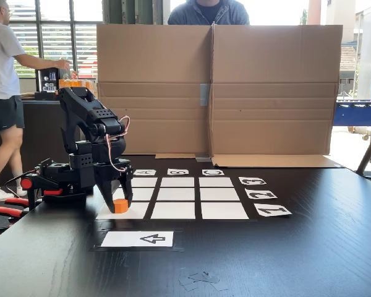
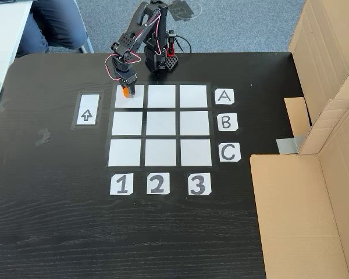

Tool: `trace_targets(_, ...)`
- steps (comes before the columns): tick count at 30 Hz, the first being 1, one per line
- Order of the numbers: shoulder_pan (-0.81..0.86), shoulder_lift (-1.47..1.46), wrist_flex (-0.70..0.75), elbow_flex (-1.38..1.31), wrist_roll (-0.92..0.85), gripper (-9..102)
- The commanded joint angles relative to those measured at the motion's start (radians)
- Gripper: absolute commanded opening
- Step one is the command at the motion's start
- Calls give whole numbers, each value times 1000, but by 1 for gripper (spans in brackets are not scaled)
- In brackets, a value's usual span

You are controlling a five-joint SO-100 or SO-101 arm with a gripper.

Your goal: Pick up the round, orange token and place it in the grid on square A1.

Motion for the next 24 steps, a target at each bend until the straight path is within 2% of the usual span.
trace_targets(1, -6, -5, -11, 5, 5, 15)
trace_targets(8, -2, -9, -14, 6, 5, 29)
trace_targets(24, 87, 132, -14, -6, 5, 30)
